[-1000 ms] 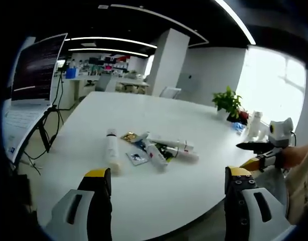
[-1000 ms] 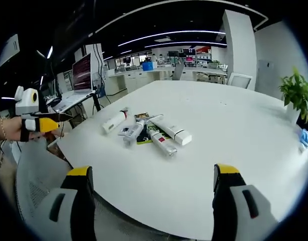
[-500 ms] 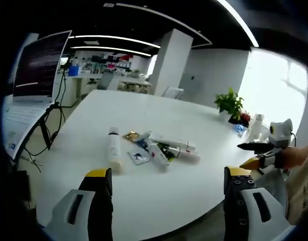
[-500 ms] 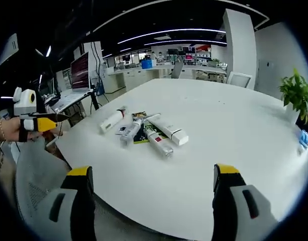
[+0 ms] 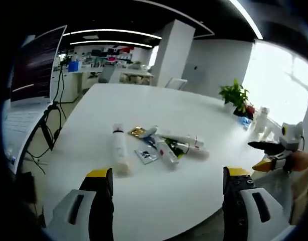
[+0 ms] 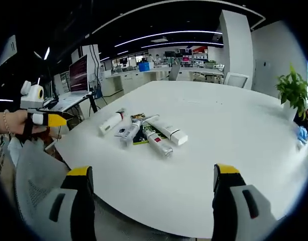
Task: Arrange the skincare products in the storage area until every visible bottle or jar stands upright without overlapping.
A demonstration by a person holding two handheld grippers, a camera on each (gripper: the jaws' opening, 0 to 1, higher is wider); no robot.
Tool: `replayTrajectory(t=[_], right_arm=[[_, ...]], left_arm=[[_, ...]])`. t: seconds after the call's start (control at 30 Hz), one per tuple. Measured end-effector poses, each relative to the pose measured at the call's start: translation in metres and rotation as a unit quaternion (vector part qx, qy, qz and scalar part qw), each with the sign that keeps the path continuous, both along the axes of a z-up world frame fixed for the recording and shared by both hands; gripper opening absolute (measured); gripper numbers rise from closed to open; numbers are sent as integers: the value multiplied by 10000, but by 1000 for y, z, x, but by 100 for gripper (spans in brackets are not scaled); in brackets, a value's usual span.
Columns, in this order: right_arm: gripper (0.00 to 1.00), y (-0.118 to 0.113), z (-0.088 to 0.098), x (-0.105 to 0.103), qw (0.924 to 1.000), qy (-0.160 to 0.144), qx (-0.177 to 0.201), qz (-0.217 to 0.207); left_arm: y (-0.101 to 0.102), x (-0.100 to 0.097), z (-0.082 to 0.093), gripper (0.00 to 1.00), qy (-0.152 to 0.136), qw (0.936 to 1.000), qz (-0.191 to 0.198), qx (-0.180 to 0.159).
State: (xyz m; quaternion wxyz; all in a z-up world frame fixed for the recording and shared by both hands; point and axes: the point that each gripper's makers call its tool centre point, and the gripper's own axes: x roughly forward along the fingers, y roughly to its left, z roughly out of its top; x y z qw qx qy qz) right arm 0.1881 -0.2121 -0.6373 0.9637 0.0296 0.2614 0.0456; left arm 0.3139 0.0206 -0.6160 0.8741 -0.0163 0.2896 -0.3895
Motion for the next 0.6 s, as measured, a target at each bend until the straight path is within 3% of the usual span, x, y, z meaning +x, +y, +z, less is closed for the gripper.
replayTrajectory(t=[0.17, 0.6], right_arm=[[97, -2, 2, -1, 9999, -47, 58, -83], [98, -7, 2, 2, 9998, -60, 81, -160]], left_arm=[[1, 12, -11, 87, 309, 9990, -14, 319], [-3, 55, -32, 83, 614, 9927, -183, 1017]])
